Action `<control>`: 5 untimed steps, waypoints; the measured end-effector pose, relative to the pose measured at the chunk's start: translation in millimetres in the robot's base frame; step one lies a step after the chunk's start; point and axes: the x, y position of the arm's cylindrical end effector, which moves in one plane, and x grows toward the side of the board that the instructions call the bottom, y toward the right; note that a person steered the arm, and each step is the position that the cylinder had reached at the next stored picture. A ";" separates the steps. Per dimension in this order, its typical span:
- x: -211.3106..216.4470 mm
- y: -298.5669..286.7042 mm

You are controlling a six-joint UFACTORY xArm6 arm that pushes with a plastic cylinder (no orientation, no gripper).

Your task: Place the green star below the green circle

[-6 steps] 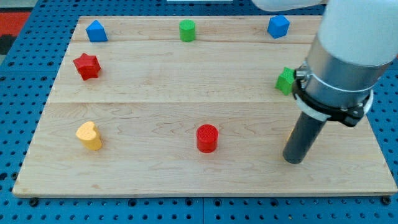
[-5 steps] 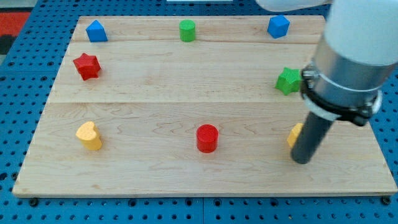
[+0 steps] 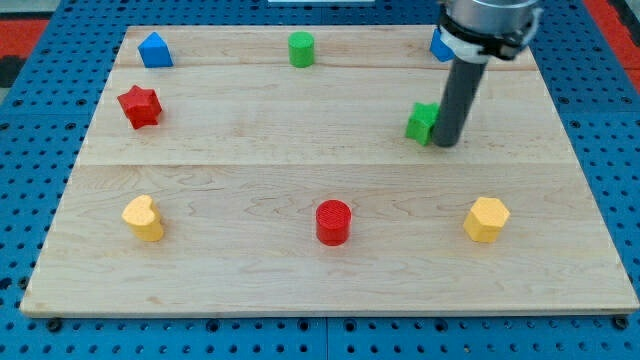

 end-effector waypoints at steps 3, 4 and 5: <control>-35.1 -72.7; -39.6 -124.0; -31.3 -101.4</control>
